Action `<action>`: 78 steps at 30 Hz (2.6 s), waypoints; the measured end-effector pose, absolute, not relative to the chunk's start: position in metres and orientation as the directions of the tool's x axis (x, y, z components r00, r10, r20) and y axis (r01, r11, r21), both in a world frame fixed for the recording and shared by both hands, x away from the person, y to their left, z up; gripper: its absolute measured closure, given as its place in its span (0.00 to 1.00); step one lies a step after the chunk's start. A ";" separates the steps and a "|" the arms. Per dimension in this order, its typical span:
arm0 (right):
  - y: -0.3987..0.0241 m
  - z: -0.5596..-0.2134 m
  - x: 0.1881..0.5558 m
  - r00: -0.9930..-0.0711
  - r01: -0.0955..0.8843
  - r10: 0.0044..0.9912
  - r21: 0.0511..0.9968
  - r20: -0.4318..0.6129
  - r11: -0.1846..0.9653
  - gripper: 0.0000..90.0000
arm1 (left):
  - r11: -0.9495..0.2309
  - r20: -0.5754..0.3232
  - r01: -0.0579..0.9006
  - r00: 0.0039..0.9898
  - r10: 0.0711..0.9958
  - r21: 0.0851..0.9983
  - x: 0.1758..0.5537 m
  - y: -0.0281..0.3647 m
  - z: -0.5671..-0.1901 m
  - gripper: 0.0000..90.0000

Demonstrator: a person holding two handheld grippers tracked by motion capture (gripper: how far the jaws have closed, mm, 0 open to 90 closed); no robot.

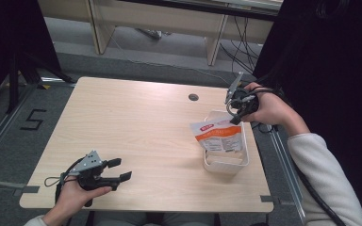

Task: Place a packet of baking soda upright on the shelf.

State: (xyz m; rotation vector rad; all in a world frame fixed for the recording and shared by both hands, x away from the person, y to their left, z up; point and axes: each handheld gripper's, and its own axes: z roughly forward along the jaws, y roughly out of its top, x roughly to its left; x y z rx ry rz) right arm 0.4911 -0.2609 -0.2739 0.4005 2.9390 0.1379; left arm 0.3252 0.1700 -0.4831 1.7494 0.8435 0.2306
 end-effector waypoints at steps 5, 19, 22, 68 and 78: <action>-0.263 -0.276 0.492 -0.950 0.258 0.273 0.115 -0.153 0.959 1.00 | -0.111 -0.261 0.423 0.723 0.640 0.899 0.325 0.169 -0.483 0.33; -0.274 -0.286 0.490 -0.939 0.296 0.307 0.091 -0.155 0.951 1.00 | -0.113 -0.263 0.425 0.726 0.635 0.898 0.326 0.169 -0.484 0.33; -0.277 -0.290 0.491 -0.939 0.300 0.309 0.077 -0.151 0.951 1.00 | -0.129 -0.245 0.408 0.740 0.627 0.904 0.327 0.169 -0.484 0.33; -0.289 -0.320 0.483 -0.878 0.374 0.436 0.284 -0.198 0.883 0.49 | -0.110 -0.252 0.413 0.723 0.643 0.904 0.326 0.169 -0.485 0.33; -0.253 -0.299 0.471 -0.886 0.280 0.391 0.387 -0.247 0.879 0.49 | -0.106 -0.253 0.414 0.719 0.648 0.904 0.326 0.170 -0.484 0.33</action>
